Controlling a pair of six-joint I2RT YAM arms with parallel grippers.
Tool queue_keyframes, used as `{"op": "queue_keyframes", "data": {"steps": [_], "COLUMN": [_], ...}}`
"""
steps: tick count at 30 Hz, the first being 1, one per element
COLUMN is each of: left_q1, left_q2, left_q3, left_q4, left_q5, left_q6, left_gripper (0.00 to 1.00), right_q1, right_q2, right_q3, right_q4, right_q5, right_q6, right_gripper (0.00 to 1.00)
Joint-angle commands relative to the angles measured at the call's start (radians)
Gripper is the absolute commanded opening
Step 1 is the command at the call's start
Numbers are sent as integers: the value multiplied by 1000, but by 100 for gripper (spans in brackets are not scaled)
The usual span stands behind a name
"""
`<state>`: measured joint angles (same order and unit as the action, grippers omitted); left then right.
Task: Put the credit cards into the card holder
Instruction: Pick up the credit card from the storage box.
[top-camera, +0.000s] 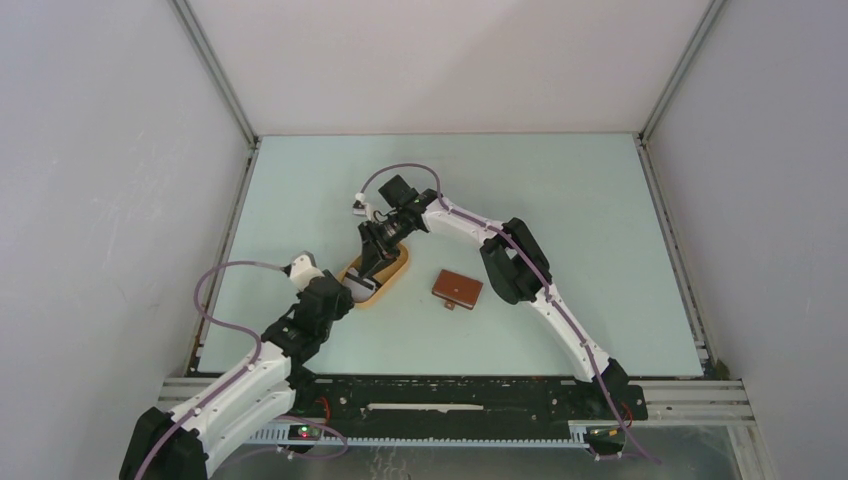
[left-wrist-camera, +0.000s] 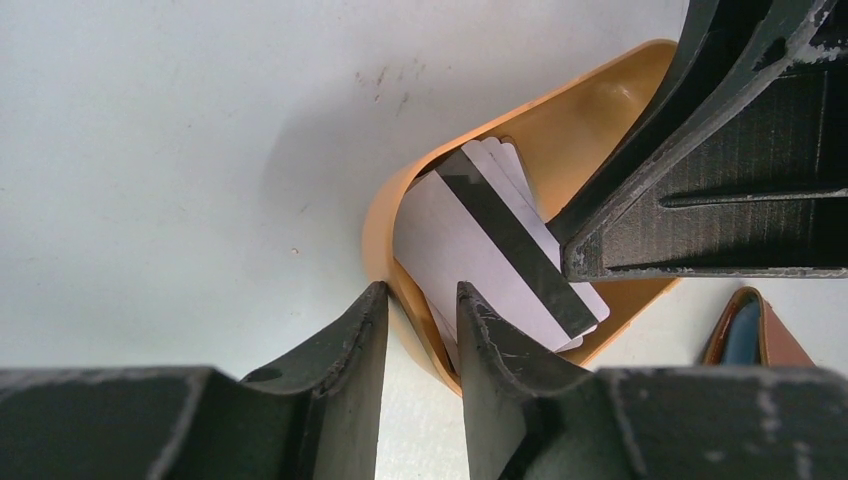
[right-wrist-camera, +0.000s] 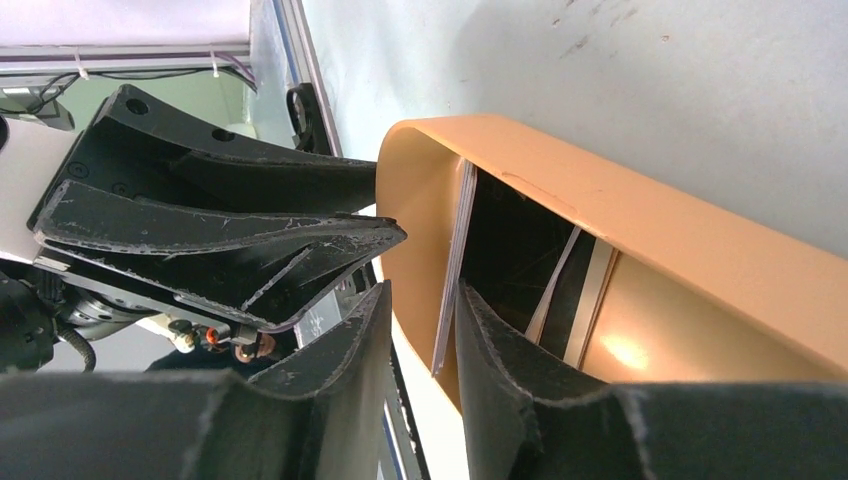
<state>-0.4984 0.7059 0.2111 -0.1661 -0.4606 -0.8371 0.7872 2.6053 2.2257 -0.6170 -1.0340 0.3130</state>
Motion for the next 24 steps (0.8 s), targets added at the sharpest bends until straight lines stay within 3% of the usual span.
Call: {"op": "queue_keyframes", "data": {"steps": [1,6,10,24], "left_q1": [6,9,12,18], "left_q2": [-16,-16,-18,-20], "left_q3": [-3,0,-1,-12], "left_q4": [66,67,67,94], "left_q5": [-7,-7,-6,15], "left_q6": [16,22,25,30], "left_gripper": [36,35,35,35], "right_q1": [17,18,23,38], "right_q2": [-22,-33,-42,-6], "right_q3": [16,34,38,53], "right_q4": [-28,-80,-120,-97], "right_q5": [-15,23,44,6], "right_q6": [-2,-55,-92,-58], "right_gripper": [33,31,43,55]}}
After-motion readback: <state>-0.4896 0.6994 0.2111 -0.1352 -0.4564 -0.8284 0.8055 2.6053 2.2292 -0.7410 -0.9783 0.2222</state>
